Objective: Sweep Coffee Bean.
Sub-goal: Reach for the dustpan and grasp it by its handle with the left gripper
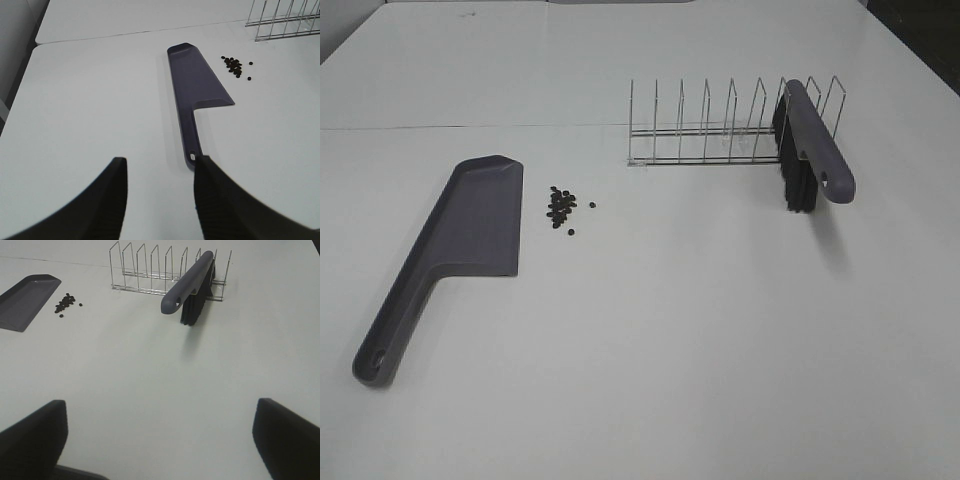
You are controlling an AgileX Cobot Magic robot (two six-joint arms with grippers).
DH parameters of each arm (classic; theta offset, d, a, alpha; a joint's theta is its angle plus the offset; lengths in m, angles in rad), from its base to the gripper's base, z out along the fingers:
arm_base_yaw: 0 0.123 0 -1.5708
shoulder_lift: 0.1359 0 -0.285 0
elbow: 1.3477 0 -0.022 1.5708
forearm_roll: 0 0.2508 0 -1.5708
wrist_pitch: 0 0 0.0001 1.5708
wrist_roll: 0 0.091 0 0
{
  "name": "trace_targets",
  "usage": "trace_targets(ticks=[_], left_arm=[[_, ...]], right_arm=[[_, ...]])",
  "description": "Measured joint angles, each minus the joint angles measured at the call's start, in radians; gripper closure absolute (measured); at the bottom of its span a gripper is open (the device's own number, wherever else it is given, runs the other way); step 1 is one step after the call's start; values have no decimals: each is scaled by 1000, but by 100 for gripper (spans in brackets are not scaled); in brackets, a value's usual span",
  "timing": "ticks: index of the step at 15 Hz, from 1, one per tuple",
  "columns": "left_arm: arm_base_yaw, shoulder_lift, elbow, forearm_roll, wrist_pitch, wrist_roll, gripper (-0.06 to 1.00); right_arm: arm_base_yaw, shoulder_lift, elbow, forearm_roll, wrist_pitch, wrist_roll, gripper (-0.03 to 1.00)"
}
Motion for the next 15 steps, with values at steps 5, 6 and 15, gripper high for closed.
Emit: trace_targets(ticks=[5, 6, 15], left_arm=[[0, 0, 0, 0, 0, 0, 55], [0, 0, 0, 0, 0, 0, 55], [0, 0, 0, 0, 0, 0, 55]], right_arm=[[0, 0, 0, 0, 0, 0, 10], [0, 0, 0, 0, 0, 0, 10], [0, 0, 0, 0, 0, 0, 10]])
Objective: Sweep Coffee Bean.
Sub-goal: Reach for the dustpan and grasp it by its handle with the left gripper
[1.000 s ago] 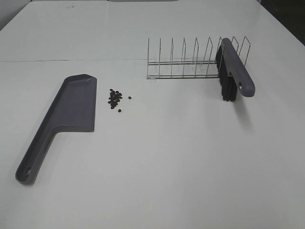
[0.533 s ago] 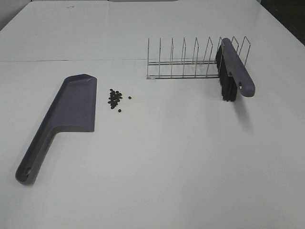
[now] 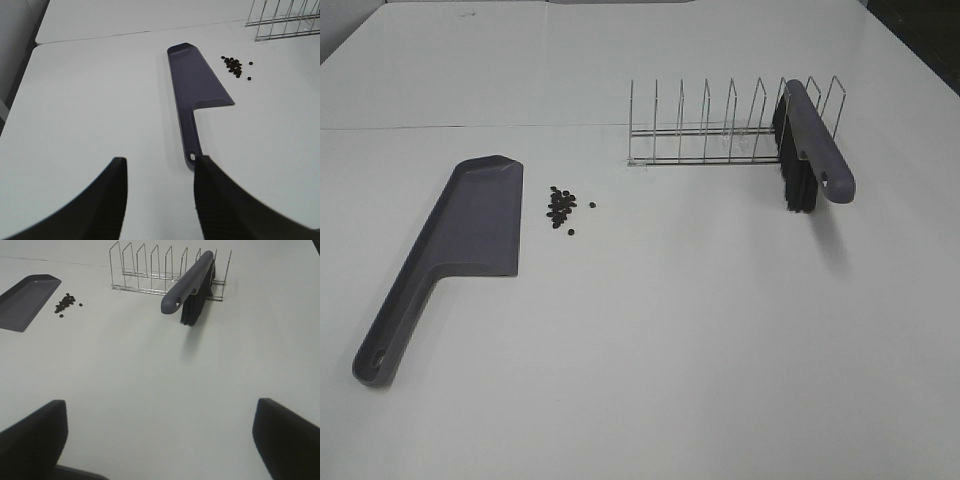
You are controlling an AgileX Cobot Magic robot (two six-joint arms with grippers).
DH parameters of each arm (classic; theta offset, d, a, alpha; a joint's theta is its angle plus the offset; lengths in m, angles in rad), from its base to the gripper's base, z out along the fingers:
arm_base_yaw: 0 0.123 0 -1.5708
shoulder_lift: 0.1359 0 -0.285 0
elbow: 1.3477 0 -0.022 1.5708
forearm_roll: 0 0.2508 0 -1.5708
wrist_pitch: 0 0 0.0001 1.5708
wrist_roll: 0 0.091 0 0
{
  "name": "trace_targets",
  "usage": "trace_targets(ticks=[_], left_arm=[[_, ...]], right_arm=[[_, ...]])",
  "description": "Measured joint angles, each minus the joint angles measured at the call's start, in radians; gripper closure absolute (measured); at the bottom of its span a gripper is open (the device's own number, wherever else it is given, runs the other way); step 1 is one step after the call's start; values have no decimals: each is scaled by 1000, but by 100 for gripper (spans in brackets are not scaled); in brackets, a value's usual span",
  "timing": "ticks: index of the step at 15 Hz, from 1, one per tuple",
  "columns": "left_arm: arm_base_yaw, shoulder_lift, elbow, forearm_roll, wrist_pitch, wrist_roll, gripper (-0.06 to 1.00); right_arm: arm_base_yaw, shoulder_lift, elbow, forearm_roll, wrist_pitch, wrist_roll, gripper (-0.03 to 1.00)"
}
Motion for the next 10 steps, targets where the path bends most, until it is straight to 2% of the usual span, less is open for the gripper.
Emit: trace_targets(ticks=[10], left_arm=[[0, 0, 0, 0, 0, 0, 55]], right_arm=[[0, 0, 0, 0, 0, 0, 10]])
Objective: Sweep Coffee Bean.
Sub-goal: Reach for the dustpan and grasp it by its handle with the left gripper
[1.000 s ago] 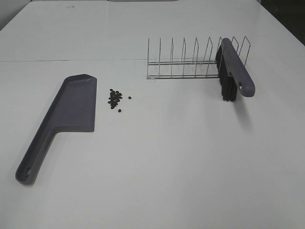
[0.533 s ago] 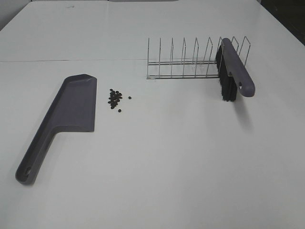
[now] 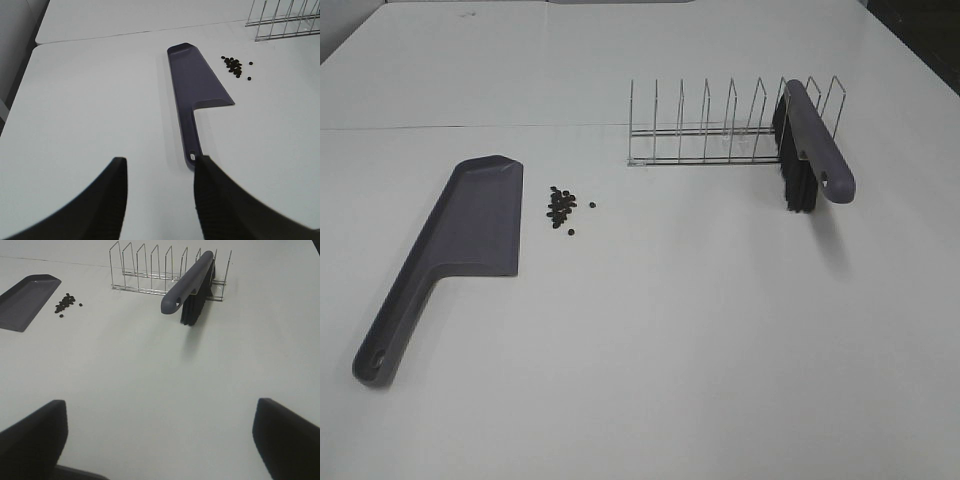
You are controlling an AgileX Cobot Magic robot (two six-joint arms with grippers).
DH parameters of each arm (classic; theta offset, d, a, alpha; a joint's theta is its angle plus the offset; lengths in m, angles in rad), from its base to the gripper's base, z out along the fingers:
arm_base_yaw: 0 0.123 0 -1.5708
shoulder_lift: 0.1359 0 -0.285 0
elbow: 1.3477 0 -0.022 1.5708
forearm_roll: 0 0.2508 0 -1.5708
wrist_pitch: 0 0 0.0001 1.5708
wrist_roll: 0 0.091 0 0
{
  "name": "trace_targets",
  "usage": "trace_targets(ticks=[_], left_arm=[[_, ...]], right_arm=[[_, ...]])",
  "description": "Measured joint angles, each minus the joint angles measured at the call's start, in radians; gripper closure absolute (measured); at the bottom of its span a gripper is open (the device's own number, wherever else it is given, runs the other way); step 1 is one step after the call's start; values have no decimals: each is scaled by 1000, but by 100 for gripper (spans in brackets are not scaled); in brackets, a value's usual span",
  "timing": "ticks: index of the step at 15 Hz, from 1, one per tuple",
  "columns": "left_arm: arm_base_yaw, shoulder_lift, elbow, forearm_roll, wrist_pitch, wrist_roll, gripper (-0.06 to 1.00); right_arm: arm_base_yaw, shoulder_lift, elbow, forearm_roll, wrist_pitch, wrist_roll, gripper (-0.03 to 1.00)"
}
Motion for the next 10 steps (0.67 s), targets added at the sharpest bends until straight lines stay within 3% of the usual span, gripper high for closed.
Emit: trace_targets(ticks=[10], left_arm=[[0, 0, 0, 0, 0, 0, 55]], right_arm=[[0, 0, 0, 0, 0, 0, 10]])
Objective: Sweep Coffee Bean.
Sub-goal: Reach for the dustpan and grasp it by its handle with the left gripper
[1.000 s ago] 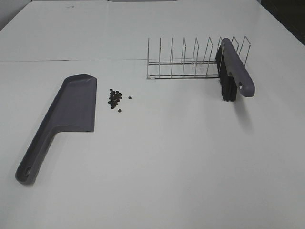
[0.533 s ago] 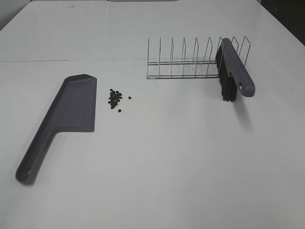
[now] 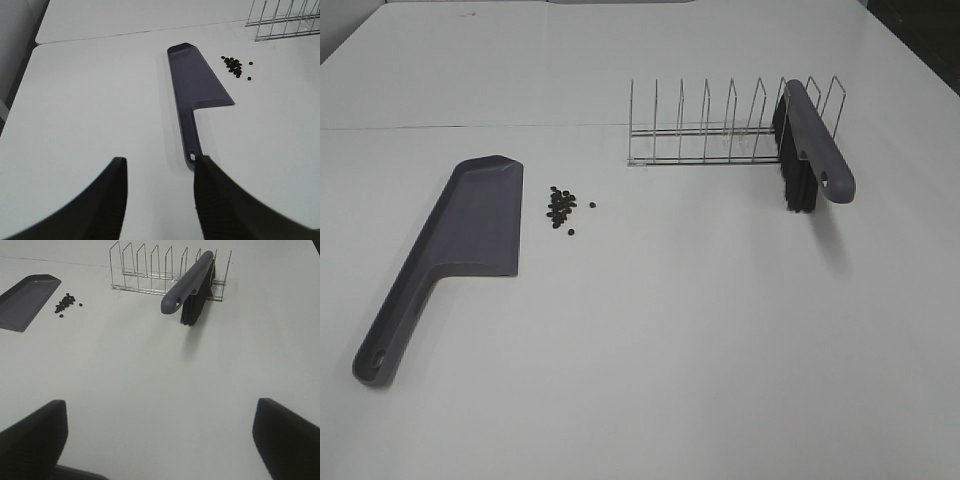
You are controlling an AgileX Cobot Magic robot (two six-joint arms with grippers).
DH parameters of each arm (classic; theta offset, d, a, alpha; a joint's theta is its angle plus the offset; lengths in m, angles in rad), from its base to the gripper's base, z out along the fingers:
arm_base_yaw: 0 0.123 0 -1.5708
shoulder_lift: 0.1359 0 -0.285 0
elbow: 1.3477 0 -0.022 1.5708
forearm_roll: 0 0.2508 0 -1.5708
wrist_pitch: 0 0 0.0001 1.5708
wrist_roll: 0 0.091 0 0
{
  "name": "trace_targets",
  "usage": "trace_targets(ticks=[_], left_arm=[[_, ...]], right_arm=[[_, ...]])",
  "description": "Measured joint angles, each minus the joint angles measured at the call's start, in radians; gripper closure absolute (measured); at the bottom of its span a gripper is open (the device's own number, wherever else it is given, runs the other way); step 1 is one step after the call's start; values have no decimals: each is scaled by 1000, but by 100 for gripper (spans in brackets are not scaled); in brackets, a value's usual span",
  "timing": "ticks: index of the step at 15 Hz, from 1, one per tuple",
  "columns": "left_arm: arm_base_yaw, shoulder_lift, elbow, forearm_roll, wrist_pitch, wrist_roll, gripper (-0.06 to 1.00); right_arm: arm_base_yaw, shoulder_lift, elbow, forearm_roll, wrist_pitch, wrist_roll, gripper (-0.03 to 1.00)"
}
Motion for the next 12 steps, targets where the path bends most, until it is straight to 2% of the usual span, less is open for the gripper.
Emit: trace_targets(ticks=[12], left_arm=[[0, 0, 0, 0, 0, 0, 55]], right_arm=[[0, 0, 0, 0, 0, 0, 10]])
